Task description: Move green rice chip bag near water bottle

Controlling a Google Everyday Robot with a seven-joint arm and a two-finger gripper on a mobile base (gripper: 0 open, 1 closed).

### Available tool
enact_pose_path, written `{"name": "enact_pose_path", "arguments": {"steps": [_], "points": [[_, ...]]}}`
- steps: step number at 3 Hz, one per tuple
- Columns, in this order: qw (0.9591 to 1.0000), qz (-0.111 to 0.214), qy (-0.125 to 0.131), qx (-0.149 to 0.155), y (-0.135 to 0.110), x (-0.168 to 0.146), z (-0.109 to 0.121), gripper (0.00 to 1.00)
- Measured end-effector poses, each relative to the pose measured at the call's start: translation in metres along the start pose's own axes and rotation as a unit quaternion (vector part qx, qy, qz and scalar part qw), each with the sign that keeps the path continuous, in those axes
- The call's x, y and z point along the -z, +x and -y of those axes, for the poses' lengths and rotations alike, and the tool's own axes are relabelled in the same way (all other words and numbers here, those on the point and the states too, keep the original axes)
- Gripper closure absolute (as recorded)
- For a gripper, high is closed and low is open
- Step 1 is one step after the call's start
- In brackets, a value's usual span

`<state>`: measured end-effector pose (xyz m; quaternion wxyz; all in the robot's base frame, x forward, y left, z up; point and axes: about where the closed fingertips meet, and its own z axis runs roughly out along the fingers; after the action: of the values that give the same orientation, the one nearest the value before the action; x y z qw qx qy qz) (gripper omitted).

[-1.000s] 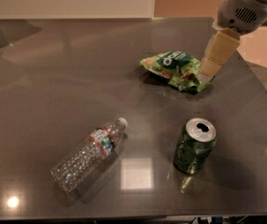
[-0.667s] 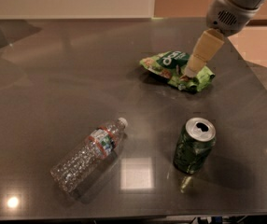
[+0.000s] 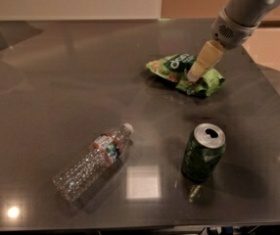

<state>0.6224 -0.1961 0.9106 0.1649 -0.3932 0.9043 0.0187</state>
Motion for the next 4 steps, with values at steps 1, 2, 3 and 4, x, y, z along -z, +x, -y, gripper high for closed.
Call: {"name": "enact_pose_path", "arguments": {"steps": [1, 2, 3, 4], "points": [[0.9996, -0.007, -0.009, -0.025, 0.001, -0.022, 0.015, 0.00], [0.9990, -0.021, -0.020, -0.034, 0.003, -0.041, 0.023, 0.00], [0.9984, -0.027, -0.034, -0.036, 0.006, -0.053, 0.024, 0.18], [0.9981, -0.021, -0.047, -0.033, 0.005, -0.052, 0.020, 0.41]]}}
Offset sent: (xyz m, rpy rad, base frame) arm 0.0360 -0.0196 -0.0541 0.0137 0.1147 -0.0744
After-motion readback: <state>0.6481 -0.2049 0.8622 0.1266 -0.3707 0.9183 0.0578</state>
